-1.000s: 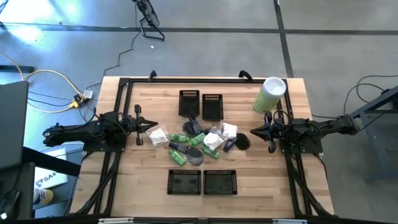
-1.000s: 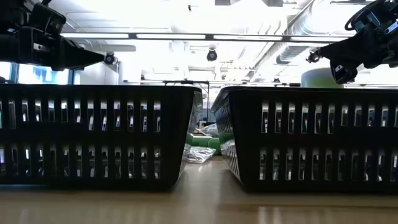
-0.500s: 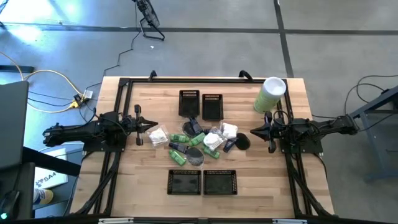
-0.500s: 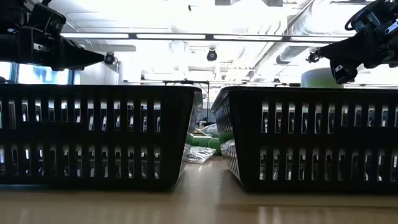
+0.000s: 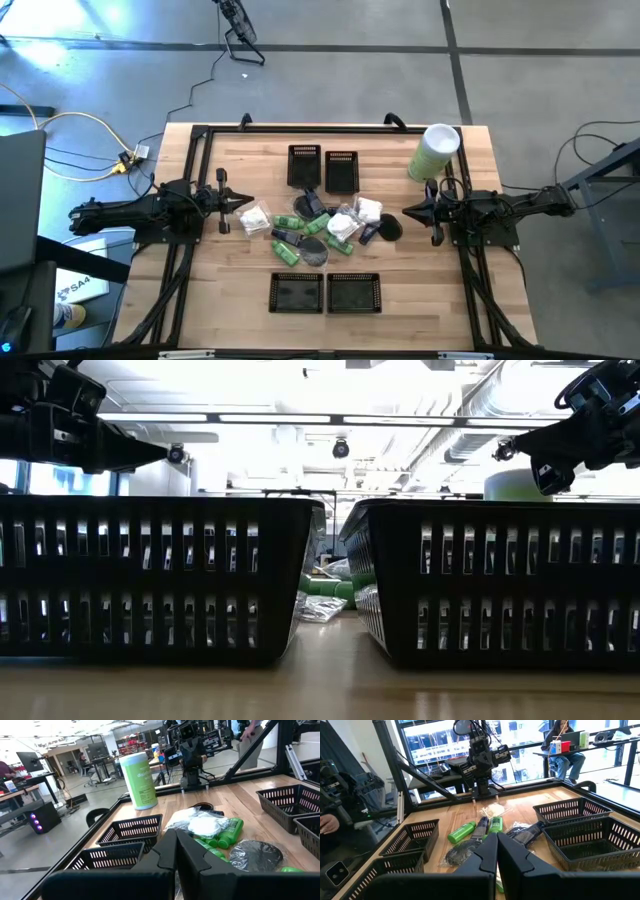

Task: Pick & Place Travel size toiletries

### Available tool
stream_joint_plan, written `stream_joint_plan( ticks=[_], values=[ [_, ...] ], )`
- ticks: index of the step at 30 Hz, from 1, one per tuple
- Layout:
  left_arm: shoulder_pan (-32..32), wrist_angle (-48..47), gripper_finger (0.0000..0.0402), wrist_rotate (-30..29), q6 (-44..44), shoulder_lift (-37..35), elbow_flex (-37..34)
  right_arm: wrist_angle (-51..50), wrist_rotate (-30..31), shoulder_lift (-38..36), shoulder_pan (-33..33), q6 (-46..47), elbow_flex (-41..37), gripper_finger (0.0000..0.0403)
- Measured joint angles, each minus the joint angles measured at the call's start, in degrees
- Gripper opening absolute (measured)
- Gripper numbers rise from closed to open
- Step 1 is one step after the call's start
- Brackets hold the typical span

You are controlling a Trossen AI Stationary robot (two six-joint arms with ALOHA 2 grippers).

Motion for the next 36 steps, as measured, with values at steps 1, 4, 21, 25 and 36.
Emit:
stream_joint_plan(
  ticks=[1,4,21,25,36],
  values=[
    [0.00,-0.02,0.0000,-0.02,0.00,0.00,0.00,0.01,-0.01,-0.01,0.00,-0.01,0.01,0.0002],
    [0.00,-0.02,0.0000,0.00,0.00,0.02,0.00,0.00,0.00,-0.01,0.00,0.00,0.00,0.0002],
    [0.00,0.00,0.0000,-0.33,5.86,0.00,0.00,0.00,0.01,0.00,-0.02,0.00,0.01,0.0002],
    [0.00,0.01,0.0000,-0.35,5.86,0.02,0.00,-0.01,-0.01,-0.01,0.00,-0.01,-0.01,0.0002],
    [0.00,0.02,0.0000,-0.37,5.86,0.00,0.00,0.34,4.10,0.01,-0.02,-1.85,0.01,0.0003]
  ],
)
